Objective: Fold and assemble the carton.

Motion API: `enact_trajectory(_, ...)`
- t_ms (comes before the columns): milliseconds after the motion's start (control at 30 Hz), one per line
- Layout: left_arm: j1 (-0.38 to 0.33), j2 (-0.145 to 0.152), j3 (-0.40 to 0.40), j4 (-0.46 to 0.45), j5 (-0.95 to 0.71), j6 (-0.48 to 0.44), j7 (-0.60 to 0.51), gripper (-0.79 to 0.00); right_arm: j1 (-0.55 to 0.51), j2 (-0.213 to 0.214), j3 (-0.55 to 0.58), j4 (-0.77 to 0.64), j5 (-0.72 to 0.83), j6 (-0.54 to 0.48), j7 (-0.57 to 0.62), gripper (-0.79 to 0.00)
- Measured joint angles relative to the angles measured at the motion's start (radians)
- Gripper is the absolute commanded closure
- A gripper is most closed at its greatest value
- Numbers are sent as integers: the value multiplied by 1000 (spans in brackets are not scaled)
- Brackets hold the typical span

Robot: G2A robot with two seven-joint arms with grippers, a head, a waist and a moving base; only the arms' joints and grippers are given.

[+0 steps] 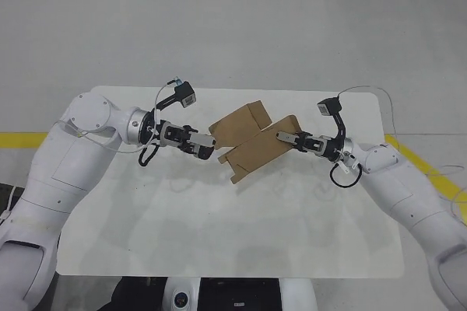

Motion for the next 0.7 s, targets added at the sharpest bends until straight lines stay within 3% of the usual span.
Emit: enact_trajectory(700, -12, -29, 13, 61, 66, 79, 168, -785, -6, -49, 31, 5, -21, 6, 7, 0)
